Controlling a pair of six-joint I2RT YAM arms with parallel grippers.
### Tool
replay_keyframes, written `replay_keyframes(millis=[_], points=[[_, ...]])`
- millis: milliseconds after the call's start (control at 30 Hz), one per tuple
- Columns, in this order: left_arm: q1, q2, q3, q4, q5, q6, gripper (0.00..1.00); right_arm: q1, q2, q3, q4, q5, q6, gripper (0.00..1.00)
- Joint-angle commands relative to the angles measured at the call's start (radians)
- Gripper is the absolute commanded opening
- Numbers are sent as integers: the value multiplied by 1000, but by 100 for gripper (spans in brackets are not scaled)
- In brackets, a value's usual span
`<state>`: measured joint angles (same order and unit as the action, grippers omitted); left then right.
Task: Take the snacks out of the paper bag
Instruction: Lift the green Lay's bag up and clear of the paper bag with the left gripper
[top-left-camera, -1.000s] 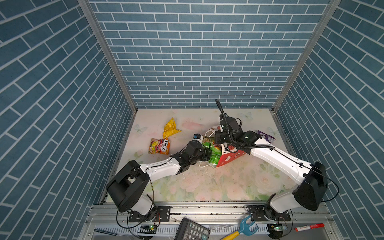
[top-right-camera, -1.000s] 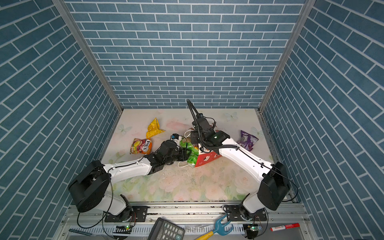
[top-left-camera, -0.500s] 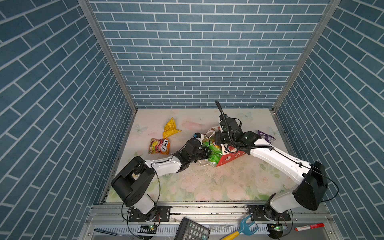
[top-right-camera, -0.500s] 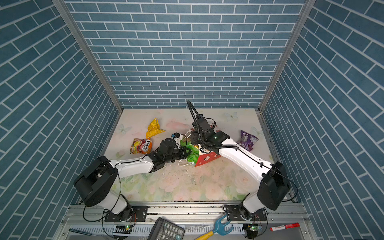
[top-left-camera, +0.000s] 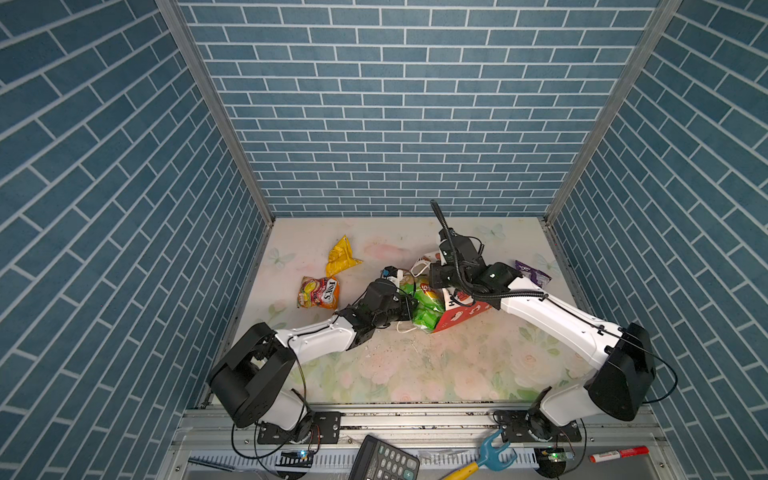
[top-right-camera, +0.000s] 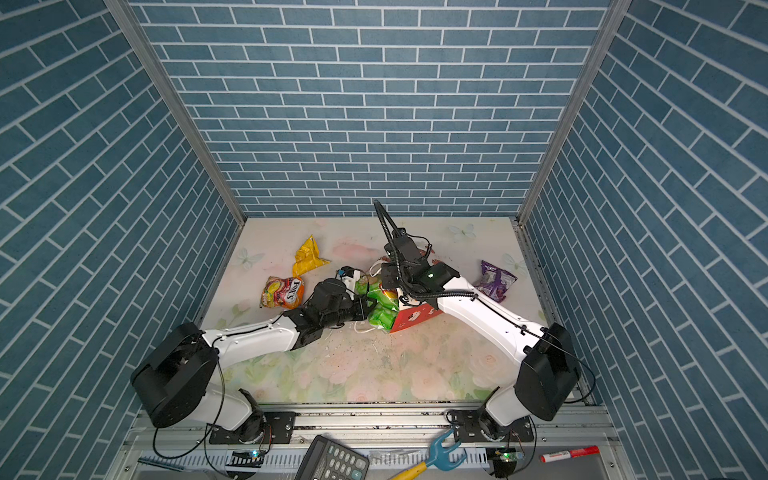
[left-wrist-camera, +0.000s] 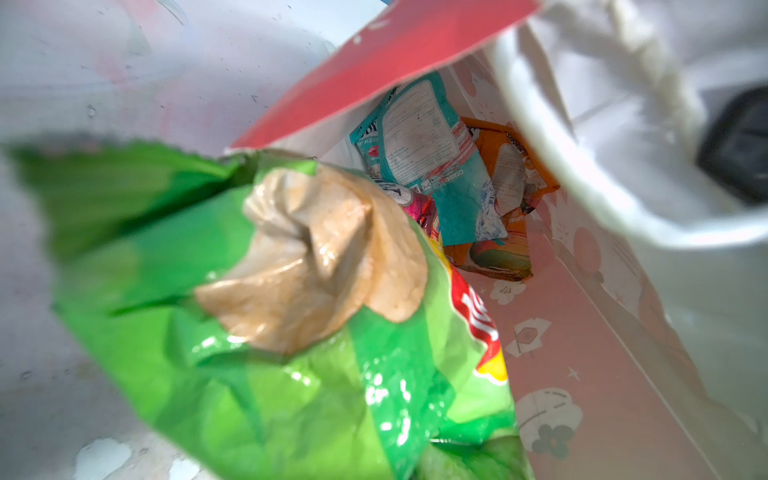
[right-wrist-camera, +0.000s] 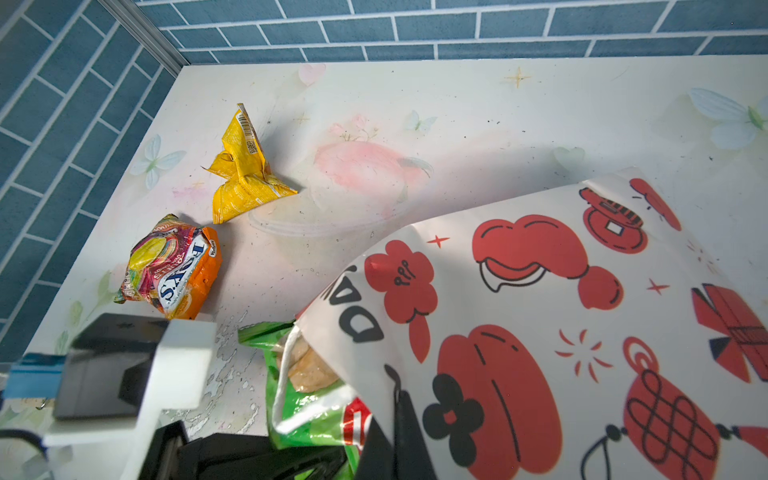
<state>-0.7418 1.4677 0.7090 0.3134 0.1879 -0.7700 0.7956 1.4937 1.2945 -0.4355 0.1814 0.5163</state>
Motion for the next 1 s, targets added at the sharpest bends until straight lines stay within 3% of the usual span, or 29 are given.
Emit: replay_keyframes(millis=[0,967], points=[[10,-49,-8,-21,-61,30,0,-4,-28,-17,4,17,9,0],[38,-128,-65,-73,-116,70,0,-3,17,15,23,-47,67,0]])
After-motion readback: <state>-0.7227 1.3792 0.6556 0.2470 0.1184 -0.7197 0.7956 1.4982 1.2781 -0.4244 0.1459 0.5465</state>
